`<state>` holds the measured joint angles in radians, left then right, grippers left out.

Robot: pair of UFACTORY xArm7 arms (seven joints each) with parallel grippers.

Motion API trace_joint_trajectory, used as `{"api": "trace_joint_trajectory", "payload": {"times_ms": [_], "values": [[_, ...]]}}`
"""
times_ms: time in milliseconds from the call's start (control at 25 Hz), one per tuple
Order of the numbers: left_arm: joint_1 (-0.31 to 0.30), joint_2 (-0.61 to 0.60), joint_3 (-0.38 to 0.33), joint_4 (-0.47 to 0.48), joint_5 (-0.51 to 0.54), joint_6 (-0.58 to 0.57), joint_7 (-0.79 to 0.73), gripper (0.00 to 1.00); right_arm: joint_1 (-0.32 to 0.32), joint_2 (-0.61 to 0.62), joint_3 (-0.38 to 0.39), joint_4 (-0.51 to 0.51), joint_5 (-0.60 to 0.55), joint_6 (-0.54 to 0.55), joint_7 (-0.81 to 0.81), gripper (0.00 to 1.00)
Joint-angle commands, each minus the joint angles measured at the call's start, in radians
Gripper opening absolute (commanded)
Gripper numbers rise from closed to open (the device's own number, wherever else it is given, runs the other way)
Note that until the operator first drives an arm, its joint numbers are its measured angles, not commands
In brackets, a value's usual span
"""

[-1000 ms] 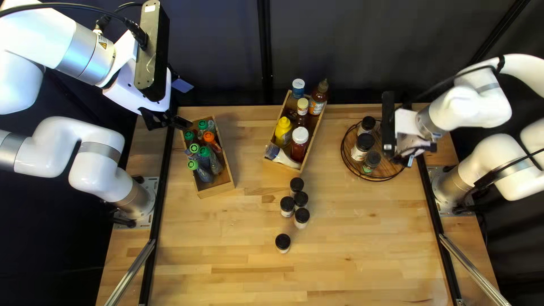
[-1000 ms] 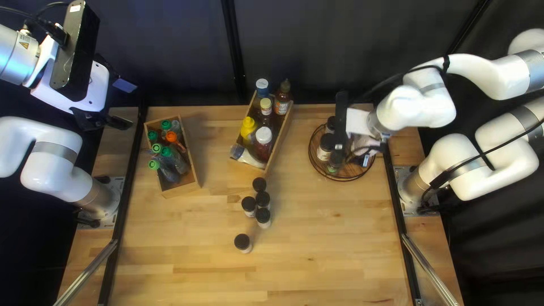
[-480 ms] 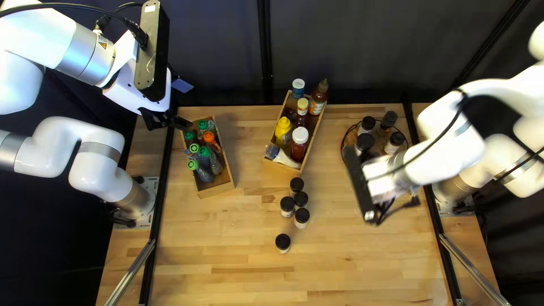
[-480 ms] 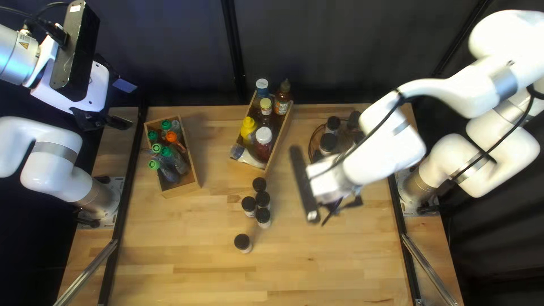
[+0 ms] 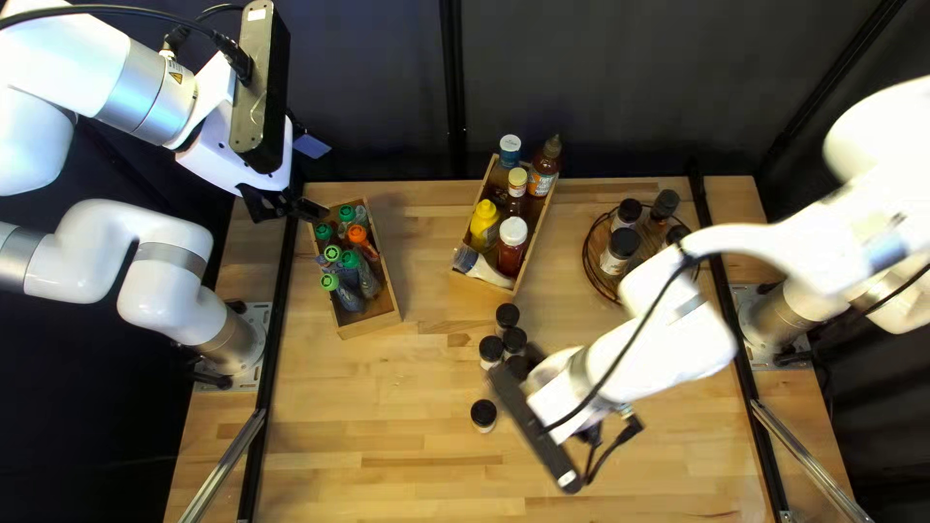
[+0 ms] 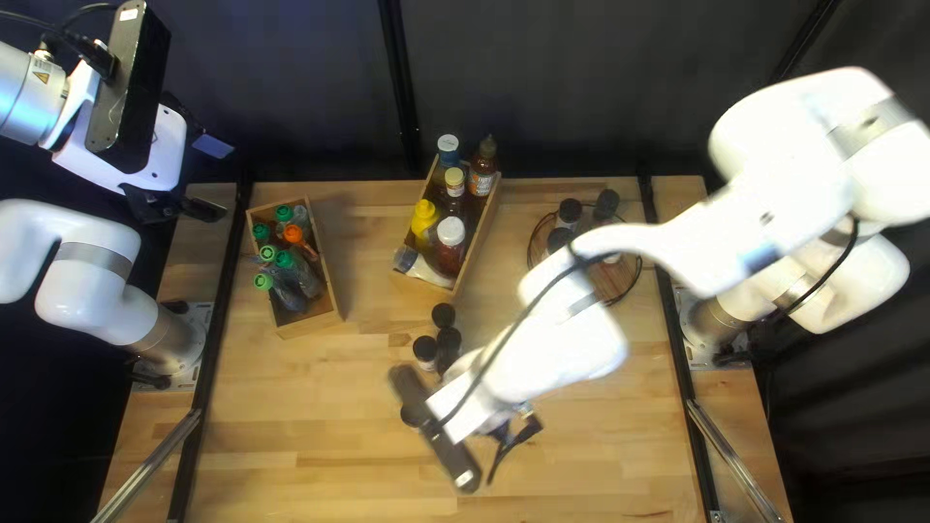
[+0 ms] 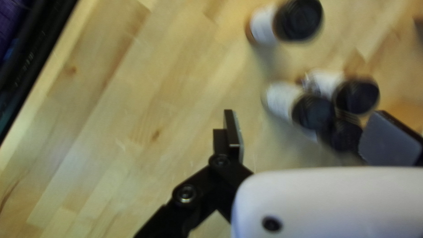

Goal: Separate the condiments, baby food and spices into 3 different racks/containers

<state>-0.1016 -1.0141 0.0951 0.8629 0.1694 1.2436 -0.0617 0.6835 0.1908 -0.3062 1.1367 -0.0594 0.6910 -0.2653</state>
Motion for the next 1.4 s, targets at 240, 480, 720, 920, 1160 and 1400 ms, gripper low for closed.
{"api": "trace_joint_trajectory", "payload": {"times_ms": [240,480,720,920,1160,1400], "values": [[0.000,0.000,0.000,0.000,0.000,0.000,0.000,1.00,-0.118,0.165,0.063,0.138,0.189,0.026,-0.212,1.00],[0.000,0.000,0.000,0.000,0.000,0.000,0.000,1.00,-0.177,0.236,0.082,0.172,0.246,0.028,-0.292,1.00],[0.000,0.000,0.000,0.000,0.000,0.000,0.000,1.00,-0.205,0.303,0.092,0.227,0.267,0.038,-0.320,1.00],[0.000,0.000,0.000,0.000,0.000,0.000,0.000,1.00,-0.198,0.310,0.091,0.228,0.265,0.025,-0.309,0.00],[0.000,0.000,0.000,0.000,0.000,0.000,0.000,1.00,-0.173,0.269,0.084,0.192,0.252,0.003,-0.276,0.00],[0.000,0.000,0.000,0.000,0.000,0.000,0.000,1.00,-0.142,0.128,0.064,0.094,0.224,0.018,-0.209,0.00]]}}
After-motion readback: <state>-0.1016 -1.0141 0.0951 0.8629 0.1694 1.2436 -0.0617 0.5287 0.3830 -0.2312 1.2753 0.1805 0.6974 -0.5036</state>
